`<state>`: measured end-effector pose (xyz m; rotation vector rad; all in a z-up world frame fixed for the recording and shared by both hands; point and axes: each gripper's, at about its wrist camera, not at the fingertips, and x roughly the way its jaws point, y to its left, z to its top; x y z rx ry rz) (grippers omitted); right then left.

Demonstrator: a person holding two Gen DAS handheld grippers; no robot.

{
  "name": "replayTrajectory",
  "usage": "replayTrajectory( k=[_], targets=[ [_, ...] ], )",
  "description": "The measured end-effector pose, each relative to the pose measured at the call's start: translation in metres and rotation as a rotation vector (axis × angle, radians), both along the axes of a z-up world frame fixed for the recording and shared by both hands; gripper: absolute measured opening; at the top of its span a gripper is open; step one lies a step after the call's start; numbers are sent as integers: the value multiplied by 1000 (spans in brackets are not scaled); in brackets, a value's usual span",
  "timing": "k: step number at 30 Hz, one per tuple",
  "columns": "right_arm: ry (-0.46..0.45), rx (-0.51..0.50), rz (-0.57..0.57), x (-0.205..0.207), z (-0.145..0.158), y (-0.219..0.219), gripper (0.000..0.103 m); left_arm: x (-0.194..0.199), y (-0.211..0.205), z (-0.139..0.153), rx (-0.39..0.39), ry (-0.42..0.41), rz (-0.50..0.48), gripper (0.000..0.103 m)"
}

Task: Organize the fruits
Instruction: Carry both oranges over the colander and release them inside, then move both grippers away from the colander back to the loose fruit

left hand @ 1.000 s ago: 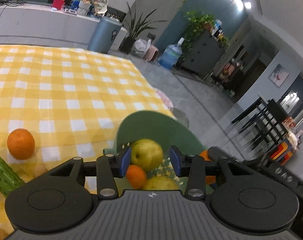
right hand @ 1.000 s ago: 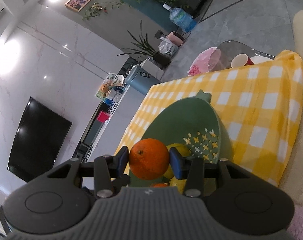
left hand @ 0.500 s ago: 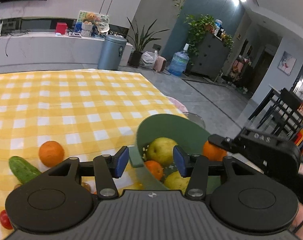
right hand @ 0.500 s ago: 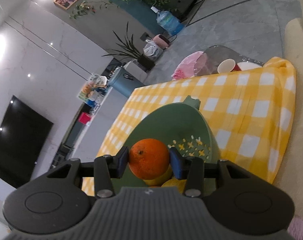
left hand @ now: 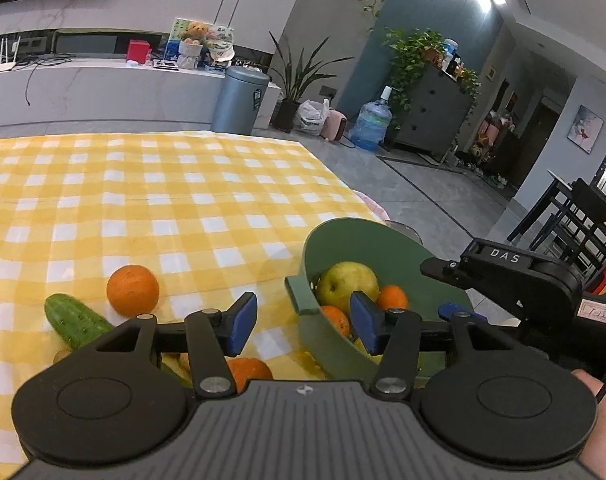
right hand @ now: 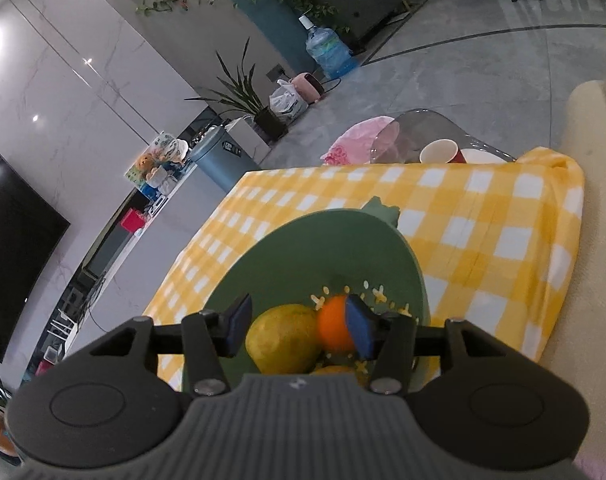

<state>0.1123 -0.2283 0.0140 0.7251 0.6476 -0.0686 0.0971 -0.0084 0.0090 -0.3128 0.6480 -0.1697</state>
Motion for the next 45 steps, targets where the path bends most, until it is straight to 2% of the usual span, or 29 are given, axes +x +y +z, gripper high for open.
replayTrajectory(
  k=[9,18,23,26,30,34,39,45],
  targets=[
    [-29,36,11,-4,1,-3,51,-15,8,9,20,3,32,68],
    [-104,0,64,-15,11,8,51,-32,27,14,25,43,73,72],
    [-112,-22,83,-21,15,16,50,-40,37,25,39,33,100,73],
    [-128,-28,145,-23,16,24,50,-46,46,28,30,39,125,73],
    [-199,-136,246,-30,26,51,50,-53,60,28,22,59,166,73],
    [-232,-163,344,-38,28,71,50,-62,77,25,4,81,215,74],
    [-209,-188,475,-42,25,98,54,-69,98,14,-1,128,282,74],
    [-113,-213,564,-42,10,129,53,-71,118,-1,-45,177,326,74]
  ],
)
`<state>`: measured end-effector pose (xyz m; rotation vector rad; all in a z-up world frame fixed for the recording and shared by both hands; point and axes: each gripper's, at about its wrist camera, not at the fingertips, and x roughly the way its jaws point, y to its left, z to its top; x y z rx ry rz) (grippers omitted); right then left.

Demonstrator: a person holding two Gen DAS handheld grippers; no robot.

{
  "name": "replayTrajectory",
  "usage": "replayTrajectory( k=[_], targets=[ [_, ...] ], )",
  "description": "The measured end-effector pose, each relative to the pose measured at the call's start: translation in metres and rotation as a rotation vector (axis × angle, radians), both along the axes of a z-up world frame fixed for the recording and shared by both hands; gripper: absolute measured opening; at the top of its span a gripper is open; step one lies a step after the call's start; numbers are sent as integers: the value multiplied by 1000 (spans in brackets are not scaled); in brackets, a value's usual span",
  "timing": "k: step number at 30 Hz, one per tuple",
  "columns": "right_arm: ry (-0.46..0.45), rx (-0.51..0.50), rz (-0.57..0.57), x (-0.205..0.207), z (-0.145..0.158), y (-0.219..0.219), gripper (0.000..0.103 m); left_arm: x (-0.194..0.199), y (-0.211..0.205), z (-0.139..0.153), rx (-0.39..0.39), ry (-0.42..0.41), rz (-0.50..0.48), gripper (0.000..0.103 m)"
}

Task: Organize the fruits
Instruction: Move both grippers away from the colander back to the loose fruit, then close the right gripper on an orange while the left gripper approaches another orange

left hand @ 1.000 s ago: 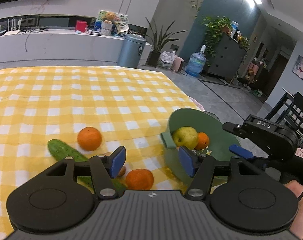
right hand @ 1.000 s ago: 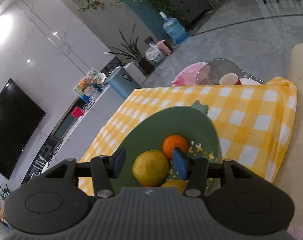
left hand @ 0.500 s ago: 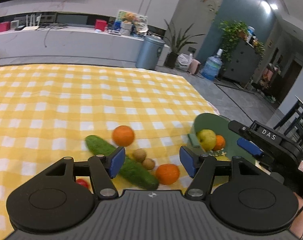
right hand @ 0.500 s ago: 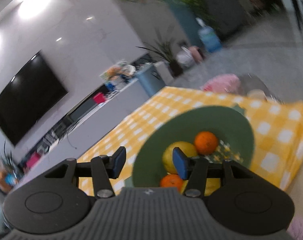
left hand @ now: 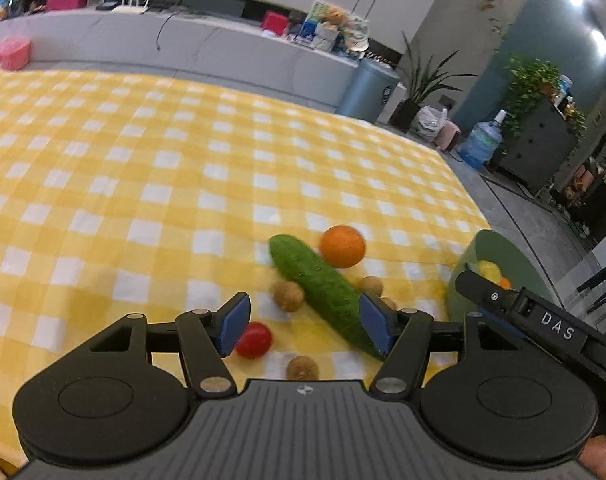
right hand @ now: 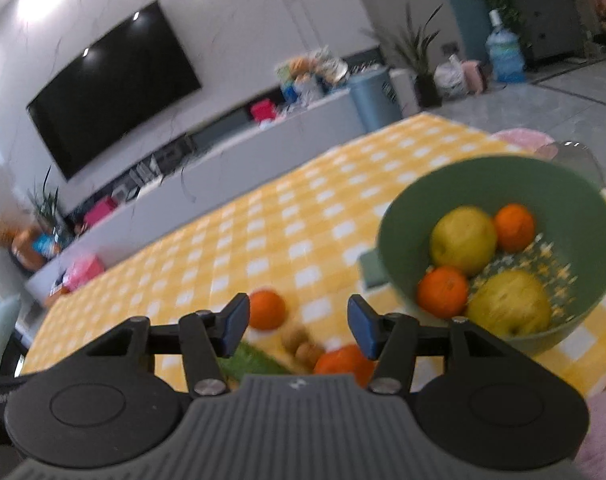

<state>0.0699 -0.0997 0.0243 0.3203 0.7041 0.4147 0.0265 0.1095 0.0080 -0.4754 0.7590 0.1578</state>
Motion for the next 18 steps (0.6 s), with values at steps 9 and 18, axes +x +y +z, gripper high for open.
replayTrajectory(
  k=[9,18],
  targets=[
    [205,-74,-61,26,-30,11,53,0,14,-23,-68,34,7,74],
    [335,-91,-122,46,-52,13,49,1,8,-26,-78,26,-30,74]
  ],
)
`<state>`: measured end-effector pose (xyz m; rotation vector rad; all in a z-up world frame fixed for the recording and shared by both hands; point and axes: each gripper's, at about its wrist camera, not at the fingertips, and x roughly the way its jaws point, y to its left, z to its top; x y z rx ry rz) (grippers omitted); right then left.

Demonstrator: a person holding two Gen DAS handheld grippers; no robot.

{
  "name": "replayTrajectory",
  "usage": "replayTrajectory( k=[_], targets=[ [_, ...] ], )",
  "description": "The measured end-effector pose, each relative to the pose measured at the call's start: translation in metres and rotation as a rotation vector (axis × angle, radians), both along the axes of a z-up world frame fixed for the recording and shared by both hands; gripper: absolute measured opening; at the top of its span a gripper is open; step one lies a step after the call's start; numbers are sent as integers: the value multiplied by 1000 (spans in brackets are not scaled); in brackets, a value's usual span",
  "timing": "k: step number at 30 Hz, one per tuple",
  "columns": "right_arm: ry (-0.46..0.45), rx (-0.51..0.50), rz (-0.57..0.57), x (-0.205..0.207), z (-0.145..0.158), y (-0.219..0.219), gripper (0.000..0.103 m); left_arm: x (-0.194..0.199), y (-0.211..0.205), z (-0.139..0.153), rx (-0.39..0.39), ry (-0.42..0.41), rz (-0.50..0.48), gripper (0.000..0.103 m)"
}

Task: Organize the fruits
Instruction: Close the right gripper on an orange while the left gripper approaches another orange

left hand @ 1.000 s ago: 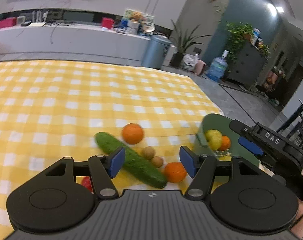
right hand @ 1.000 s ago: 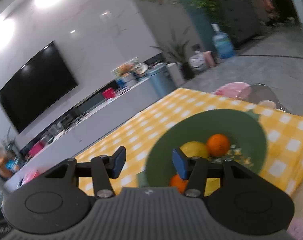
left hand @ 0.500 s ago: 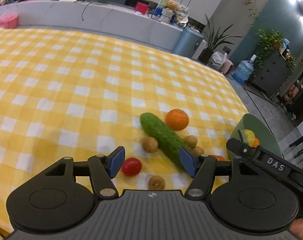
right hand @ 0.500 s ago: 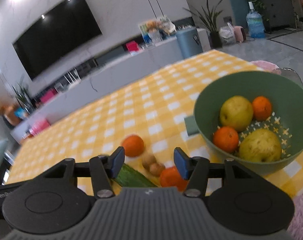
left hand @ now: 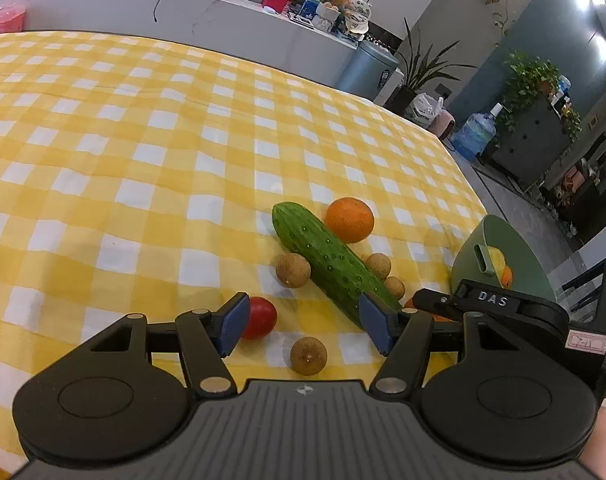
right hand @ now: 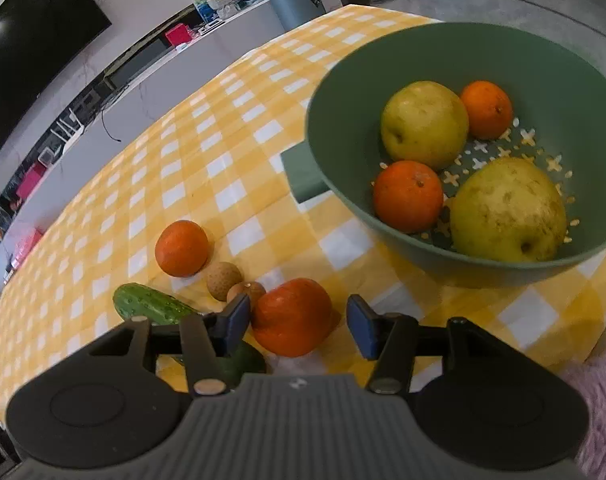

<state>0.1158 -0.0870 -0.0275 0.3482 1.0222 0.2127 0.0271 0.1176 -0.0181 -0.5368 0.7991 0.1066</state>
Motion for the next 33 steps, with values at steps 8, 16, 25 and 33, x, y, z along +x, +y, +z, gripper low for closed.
replayTrajectory(
  k=[8,16,25,33],
  targets=[
    [0,13,11,2,0,5,42,3,-4,-3,15,19,7,74],
    [73,66,-99,-1,-1,-19,42,23,-6,4,64,-49,-10,74],
    [84,69,-88,3,-1,-20,42,66,-21,15,184,-107,-95,72],
    [118,120,-75,6,-5,-24,43,98,-38,-2,236,-81,-182,72]
  ],
)
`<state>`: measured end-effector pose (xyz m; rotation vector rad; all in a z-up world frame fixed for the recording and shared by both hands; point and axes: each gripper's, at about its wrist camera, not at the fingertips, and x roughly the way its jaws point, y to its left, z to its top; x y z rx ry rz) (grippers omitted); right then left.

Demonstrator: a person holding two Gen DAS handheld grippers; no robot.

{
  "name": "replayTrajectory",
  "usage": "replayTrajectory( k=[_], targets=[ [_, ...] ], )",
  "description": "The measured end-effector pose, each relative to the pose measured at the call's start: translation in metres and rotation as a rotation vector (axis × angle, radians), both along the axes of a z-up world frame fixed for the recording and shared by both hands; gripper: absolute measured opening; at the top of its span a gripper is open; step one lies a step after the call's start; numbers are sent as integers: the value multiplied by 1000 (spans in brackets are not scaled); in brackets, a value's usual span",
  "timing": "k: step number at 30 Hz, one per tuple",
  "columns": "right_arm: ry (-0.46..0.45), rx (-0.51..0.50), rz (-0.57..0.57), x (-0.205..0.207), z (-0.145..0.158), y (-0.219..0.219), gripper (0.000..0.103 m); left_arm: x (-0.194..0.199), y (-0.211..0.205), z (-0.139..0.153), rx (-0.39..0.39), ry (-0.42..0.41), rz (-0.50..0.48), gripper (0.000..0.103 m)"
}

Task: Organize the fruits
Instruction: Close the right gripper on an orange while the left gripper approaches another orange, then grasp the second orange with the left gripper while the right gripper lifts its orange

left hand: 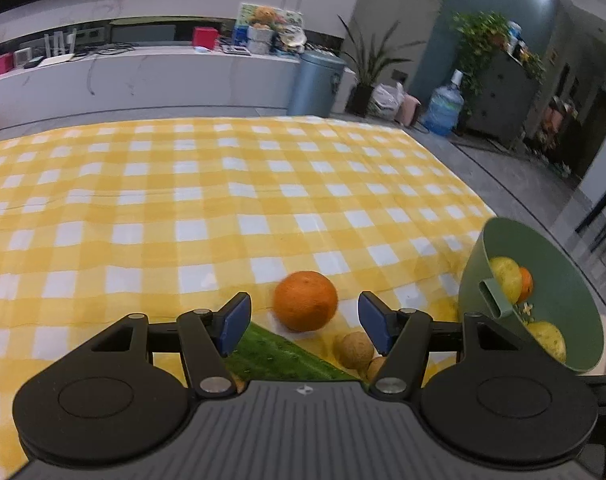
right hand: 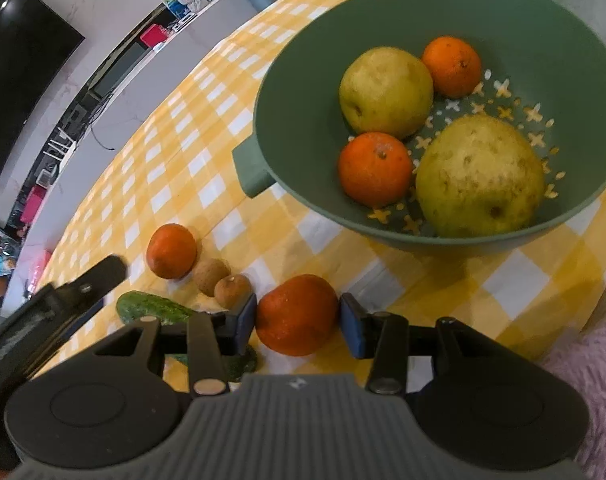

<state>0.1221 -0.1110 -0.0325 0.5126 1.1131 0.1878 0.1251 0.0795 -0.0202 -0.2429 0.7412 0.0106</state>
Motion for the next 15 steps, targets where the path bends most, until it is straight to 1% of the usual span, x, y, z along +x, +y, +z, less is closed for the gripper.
replayTrajectory(
  k=[3,6,9,10,12,15],
  targets=[
    [-1,4,21,0,0,3,42,10,-9,-6,42,16,-22,72],
    [-11,-3,48,-1,0,7,42,24,-16,-12,72,42,-23,72],
    [-15,-3,64,-2,1,8,42,39,-18,-19,86,87,-13,72],
    [-15,-1,65,-2,1,8,42,44,-19,-22,97,114,-1,72],
    [-14,4,68,-2,0,6,42,50,-23,-26,138,147,8,73],
    [-18,2,75,-2,0,6,42,54,-27,-31,180,165,4,72]
  ],
)
